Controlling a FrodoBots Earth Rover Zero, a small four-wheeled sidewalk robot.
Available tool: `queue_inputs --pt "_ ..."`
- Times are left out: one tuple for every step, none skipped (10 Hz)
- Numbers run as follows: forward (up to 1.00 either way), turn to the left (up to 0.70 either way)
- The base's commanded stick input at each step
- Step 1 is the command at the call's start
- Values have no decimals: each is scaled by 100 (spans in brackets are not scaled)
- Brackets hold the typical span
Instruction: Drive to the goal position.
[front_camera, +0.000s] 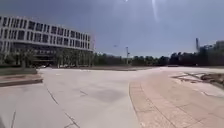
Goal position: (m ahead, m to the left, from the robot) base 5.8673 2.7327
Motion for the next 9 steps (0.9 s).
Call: queue_inputs --pt "84 27" --pt "84 17" --pt "84 7" --pt "84 0" --pt "84 0" --pt "84 3" --pt "84 32" --pt "84 31" --pt "84 21"
